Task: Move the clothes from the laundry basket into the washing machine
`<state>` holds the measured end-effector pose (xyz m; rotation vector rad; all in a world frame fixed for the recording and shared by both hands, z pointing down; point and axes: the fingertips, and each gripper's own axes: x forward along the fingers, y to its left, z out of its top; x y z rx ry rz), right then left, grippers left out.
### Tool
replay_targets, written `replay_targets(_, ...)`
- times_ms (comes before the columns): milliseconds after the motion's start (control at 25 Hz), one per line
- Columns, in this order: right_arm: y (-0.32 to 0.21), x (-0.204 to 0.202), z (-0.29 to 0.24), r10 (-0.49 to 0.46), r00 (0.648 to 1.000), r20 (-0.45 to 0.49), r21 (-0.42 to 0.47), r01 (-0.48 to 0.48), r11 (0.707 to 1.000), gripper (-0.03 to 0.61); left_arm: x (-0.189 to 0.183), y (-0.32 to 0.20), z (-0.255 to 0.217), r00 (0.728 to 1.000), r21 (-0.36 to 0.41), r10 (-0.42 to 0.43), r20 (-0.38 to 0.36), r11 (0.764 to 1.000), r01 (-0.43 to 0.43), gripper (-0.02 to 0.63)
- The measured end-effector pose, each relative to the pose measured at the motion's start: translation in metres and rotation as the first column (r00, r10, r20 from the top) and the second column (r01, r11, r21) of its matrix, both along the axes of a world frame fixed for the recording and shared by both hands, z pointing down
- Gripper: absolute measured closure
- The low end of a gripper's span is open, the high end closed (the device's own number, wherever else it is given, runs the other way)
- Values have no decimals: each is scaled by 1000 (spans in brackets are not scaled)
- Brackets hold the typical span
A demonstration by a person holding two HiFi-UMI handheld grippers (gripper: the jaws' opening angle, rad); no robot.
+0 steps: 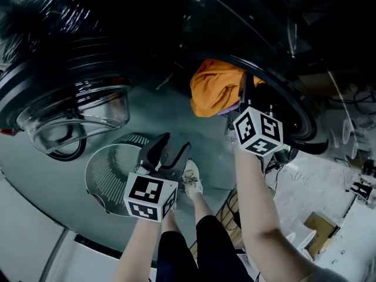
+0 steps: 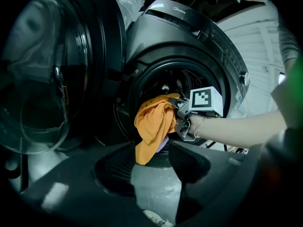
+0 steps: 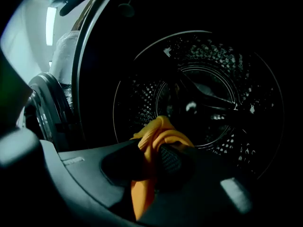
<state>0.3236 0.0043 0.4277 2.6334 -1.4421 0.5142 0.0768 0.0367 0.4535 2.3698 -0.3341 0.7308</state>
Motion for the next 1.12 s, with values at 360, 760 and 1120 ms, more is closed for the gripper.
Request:
replay_targets(360,-12,35,17,35,994,-101,-49,-40,998,499,15,0,14,999,-24,-14,-46,1000,13,410)
replay_targets(760,-3,63,9,95,993,-64,-15,-96,995,425,11,8,12,997,-28,-27,-73,999,25,410)
replay_targets(1120,11,18,37,65,986,152,-59,-56,997,84,9,13,12,996,-34,-35,-78,999,32,410)
